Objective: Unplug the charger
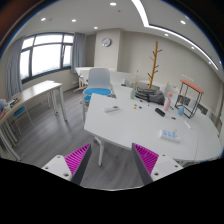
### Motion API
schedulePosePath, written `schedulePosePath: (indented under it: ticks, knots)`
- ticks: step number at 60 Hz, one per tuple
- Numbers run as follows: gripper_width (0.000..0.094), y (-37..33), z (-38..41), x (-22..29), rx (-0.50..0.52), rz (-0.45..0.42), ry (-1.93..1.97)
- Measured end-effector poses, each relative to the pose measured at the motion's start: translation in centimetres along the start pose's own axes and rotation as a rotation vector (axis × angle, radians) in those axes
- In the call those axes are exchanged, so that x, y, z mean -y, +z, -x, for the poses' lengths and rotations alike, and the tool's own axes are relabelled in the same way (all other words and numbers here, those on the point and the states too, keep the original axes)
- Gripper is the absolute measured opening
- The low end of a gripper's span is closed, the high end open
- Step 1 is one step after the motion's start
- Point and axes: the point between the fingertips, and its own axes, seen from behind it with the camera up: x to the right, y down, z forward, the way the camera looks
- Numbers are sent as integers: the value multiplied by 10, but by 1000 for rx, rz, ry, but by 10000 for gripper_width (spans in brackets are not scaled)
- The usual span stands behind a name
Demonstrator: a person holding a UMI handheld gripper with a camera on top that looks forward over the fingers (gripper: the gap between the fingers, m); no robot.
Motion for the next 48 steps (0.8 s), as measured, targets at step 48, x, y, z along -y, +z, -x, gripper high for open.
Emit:
schedulePosePath:
  ticks: [48]
  knots:
    - [852, 18, -310, -86, -426, 54, 248]
